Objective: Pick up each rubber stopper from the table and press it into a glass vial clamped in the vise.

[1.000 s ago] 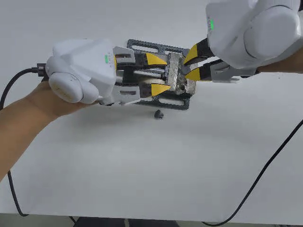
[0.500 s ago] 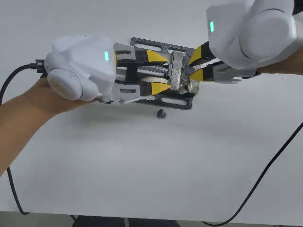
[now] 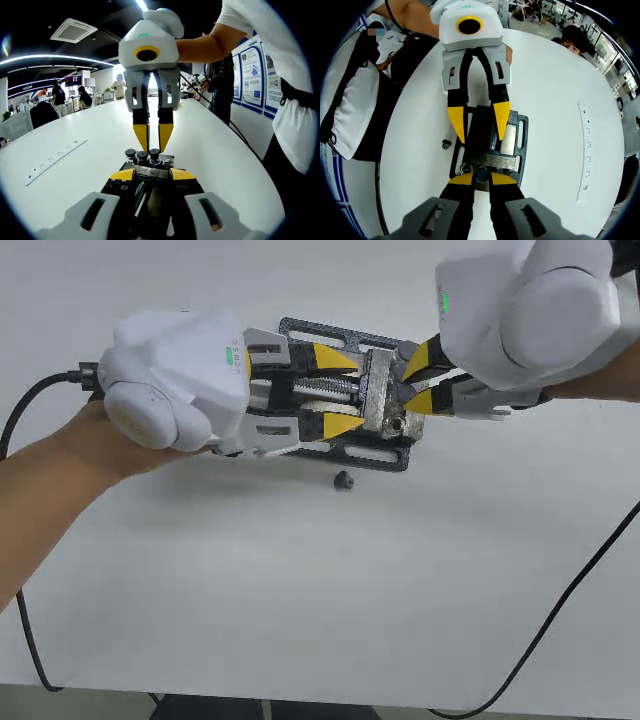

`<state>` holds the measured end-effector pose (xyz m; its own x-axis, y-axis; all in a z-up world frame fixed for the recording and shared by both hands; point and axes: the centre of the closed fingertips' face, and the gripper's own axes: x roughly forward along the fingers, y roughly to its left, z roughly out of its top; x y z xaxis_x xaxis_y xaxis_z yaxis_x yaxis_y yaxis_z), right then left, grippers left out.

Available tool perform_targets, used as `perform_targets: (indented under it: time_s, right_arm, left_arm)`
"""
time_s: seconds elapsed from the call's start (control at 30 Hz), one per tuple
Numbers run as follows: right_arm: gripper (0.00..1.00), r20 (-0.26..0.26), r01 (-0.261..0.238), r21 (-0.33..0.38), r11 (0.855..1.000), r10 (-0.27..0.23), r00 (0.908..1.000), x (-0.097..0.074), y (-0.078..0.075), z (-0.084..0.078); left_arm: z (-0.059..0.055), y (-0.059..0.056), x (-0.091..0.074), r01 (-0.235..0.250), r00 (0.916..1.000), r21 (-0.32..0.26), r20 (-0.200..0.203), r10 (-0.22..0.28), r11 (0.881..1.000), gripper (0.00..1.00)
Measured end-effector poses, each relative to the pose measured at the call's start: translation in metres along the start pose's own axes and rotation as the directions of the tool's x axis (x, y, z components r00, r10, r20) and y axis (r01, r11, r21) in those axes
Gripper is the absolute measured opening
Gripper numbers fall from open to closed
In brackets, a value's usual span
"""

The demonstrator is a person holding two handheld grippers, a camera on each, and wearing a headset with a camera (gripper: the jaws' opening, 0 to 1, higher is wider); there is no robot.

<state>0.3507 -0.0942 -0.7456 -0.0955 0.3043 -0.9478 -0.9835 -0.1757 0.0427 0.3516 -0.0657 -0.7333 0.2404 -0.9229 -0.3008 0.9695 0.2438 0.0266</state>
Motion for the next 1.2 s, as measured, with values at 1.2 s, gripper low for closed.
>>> perform_targets:
  time_s: [1.2]
  right_arm:
    - [0.12,-0.011,-0.020,-0.038,0.999,0.020,0.9997,0.0046,0.0018,-0.0001]
  left_arm:
    - [0.0003,0.0005,0.0003,-0.006,1.0000,-0.004,-0.002,0.005,1.000,0.22]
